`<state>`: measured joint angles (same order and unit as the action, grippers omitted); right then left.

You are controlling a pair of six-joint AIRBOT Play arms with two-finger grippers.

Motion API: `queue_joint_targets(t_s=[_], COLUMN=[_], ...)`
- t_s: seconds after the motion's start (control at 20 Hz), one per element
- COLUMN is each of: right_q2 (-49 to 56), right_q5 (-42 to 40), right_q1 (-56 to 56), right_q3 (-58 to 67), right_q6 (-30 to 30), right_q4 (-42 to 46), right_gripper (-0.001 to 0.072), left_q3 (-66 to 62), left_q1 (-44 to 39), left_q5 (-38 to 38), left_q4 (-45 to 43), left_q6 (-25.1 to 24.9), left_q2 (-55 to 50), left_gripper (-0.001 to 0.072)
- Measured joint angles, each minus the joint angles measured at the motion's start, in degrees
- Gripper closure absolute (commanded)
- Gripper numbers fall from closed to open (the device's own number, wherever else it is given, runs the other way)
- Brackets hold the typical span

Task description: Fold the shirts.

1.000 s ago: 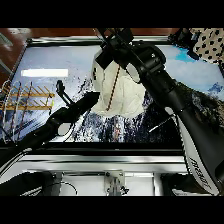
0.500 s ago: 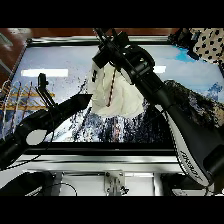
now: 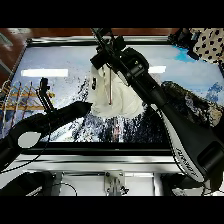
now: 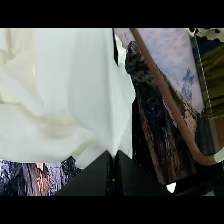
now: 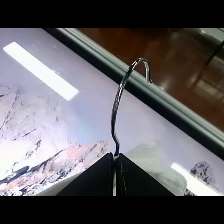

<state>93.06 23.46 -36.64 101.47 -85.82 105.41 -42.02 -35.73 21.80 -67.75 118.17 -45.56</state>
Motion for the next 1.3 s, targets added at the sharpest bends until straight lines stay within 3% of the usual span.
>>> queue_joint_targets(t_s=[0.25, 0.65, 0.9, 1.3], right_q2=[0.09, -0.24, -0.33, -0.24], right_q5=[-0.44, 1.62, 2.73, 2.91], right_q1=[0.00, 0.02, 0.02, 0.04], right_q3=[0.00, 0.00, 0.00, 0.00], right_q6=[-0.35, -0.55, -1.18, -2.27], right_q4=[0.24, 8.41, 10.10, 11.37], right_gripper=[0.0639, 0.0639, 0.0639, 0.0639], left_q3=[-0.90, -5.88, -6.49, -6.69], left_q1=[-0.15, -4.87, -6.40, -7.82], left_q5=[-0.22, 1.42, 6.60, 2.60], left_q4=[2.14, 3.17, 3.21, 7.41], left_q6=[-1.05, -9.68, -10.84, -11.21], left_q2=[0.07, -0.13, -2.27, -3.74], left_gripper=[0.0641, 0.0643, 0.0643, 0.0643])
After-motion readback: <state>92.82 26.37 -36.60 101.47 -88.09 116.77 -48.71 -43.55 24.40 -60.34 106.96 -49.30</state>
